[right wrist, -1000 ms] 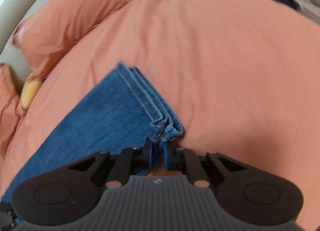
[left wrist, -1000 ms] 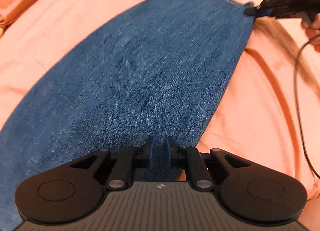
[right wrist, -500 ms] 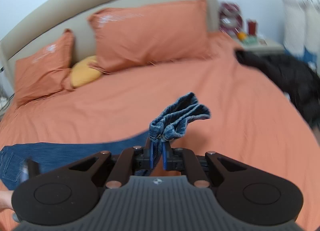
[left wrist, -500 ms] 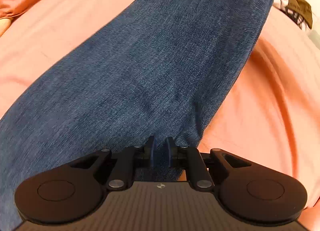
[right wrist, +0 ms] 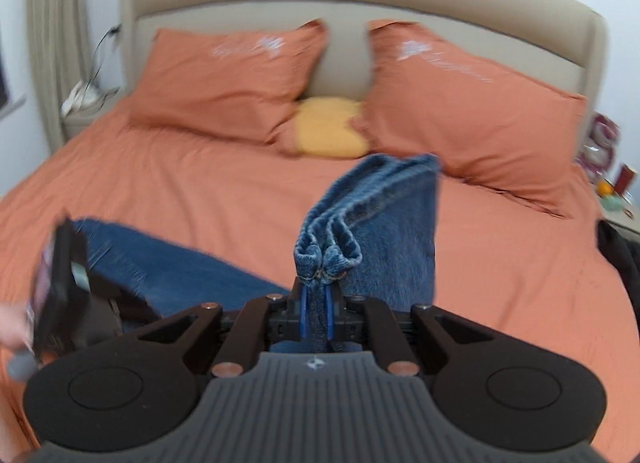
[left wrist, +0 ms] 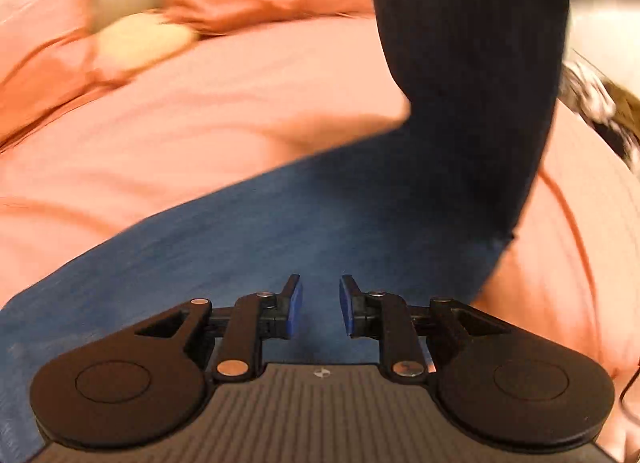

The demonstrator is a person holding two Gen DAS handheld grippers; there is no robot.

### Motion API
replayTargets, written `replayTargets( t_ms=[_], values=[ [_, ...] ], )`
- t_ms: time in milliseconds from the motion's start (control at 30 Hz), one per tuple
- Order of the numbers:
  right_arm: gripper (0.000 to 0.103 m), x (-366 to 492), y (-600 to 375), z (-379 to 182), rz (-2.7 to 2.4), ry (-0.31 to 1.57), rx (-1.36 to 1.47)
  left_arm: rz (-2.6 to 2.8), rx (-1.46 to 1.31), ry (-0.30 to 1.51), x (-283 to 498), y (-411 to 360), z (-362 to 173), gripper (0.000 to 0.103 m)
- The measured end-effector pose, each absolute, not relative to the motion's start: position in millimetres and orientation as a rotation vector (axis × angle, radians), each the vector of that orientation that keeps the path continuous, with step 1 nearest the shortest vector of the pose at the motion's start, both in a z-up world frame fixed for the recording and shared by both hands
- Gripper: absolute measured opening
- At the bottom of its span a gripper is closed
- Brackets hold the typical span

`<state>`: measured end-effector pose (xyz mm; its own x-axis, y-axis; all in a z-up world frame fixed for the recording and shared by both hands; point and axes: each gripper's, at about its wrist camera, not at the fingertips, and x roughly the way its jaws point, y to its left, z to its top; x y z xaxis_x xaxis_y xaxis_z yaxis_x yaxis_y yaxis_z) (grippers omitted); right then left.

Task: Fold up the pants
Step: 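Carry the hems over the seat with the right tool and release them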

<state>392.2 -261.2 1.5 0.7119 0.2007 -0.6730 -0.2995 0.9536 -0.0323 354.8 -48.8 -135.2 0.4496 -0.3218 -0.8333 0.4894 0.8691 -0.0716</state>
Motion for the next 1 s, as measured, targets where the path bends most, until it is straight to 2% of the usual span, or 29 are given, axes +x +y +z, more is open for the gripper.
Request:
replayTargets(
  t_ms=[100, 333, 500, 600, 633, 667, 733, 867, 1000],
  values=[
    [0.004, 396, -209, -30, 0.325, 0.795, -0.164, -0.436, 0.142, 0.99, 353, -2, -130, 0.026],
    [0.004, 387, -122, -157, 0.421, 1.025, -0.271, -0.359, 0.023, 1.045, 334, 64, -139, 0.027],
    [0.006, 370, -103, -209, 0.43, 1.11, -0.408, -0.383, -0.09, 1.065, 331, 71, -148, 0.039],
    [0.013, 370, -103, -212, 0.43, 1.147, -0.409, -0.419, -0.134, 1.076, 334, 74, -154, 0.045],
    [0.021, 369, -105, -209, 0.436, 1.151, -0.4, -0.43, -0.148, 1.078, 336, 74, -156, 0.048],
    [0.034, 370, -110, -203, 0.443, 1.155, -0.387, -0.442, -0.171, 1.08, 339, 72, -158, 0.053],
    [0.049, 370, -115, -193, 0.44, 1.148, -0.371, -0.462, -0.227, 1.086, 341, 70, -164, 0.058],
    [0.059, 370, -144, -173, 0.415, 1.134, -0.326, -0.481, -0.383, 1.098, 355, 65, -176, 0.075],
    [0.062, 381, -185, -167, 0.317, 1.118, -0.323, -0.464, -0.452, 1.134, 370, 48, -189, 0.077]
  ],
)
